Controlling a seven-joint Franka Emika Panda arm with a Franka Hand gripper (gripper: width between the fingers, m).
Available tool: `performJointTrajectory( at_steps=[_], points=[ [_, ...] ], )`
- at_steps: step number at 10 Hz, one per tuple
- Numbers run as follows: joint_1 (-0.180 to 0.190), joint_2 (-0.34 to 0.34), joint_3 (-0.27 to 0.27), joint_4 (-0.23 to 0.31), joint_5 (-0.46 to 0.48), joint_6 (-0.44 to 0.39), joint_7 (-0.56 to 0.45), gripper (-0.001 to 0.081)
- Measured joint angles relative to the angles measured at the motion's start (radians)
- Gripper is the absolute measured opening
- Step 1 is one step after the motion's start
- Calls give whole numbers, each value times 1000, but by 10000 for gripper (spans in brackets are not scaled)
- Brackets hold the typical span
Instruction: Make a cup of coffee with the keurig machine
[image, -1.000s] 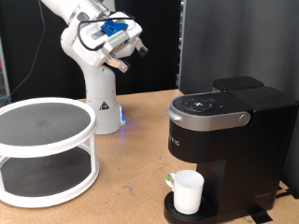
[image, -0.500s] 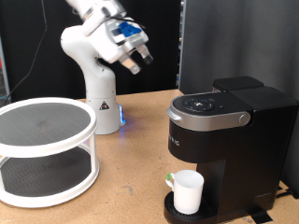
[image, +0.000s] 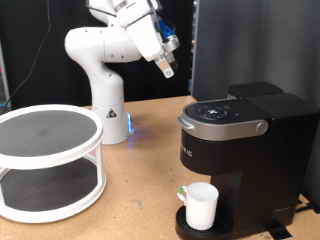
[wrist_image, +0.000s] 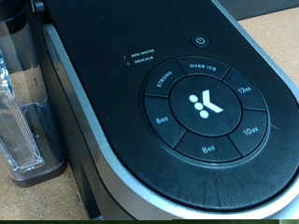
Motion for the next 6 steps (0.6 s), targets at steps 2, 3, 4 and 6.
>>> performJointTrajectory(
  at_steps=[2,3,4,6],
  points=[
    [4,0,14,4,-41,18,-101,805],
    [5,0,32,16,-79,19,-124,805],
    [5,2,54,37,-117,14,-123,805],
    [5,33,86,111,-183,-37,-125,805]
  ],
)
